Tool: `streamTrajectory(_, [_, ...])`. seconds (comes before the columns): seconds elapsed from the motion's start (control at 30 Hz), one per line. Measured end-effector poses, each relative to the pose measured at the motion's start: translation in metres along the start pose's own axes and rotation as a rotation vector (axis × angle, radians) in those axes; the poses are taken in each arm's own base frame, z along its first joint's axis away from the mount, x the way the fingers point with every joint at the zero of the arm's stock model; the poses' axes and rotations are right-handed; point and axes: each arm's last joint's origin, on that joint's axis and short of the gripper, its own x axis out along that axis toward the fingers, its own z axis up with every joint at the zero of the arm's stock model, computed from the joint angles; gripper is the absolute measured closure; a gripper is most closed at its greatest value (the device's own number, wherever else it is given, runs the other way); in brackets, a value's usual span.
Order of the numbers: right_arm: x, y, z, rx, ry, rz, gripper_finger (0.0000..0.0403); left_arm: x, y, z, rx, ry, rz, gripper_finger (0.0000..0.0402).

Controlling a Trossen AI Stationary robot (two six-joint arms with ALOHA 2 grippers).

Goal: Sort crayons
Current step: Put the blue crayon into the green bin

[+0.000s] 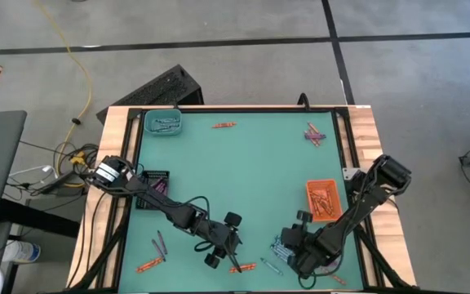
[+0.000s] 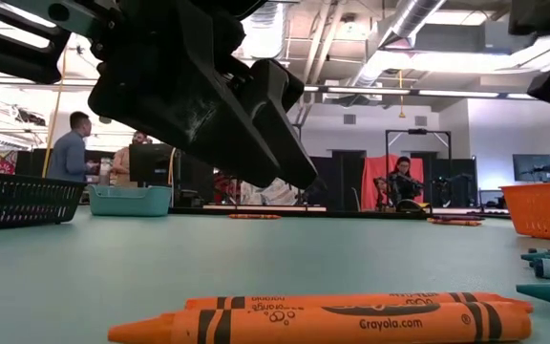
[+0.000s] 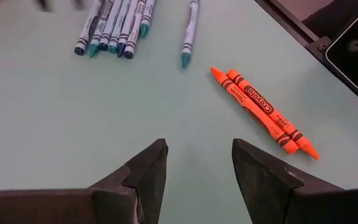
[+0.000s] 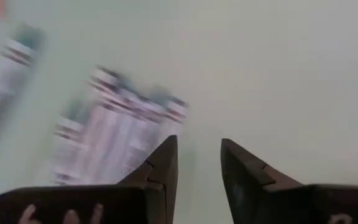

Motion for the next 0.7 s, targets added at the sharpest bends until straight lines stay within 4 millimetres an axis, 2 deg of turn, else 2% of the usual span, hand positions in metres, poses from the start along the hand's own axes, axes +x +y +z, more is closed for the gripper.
streamTrajectory(0.3, [0.001, 0.000, -0.001, 0.027, 0.018, 0.004, 0.0284, 0.000, 0.000, 0.000, 0.000, 0.001, 0.002, 0.0230])
streamTrajectory(0.57, [0.022, 0.009, -0.010, 0.005, 0.083, -0.005, 0.0285, 0.000, -0.003, 0.000, 0.005, 0.003, -0.003, 0.0230])
streamTrajectory(0.7, [0.025, 0.011, -0.011, 0.017, 0.089, -0.015, 0.0285, 0.000, -0.003, 0.000, 0.008, 0.003, -0.003, 0.0230])
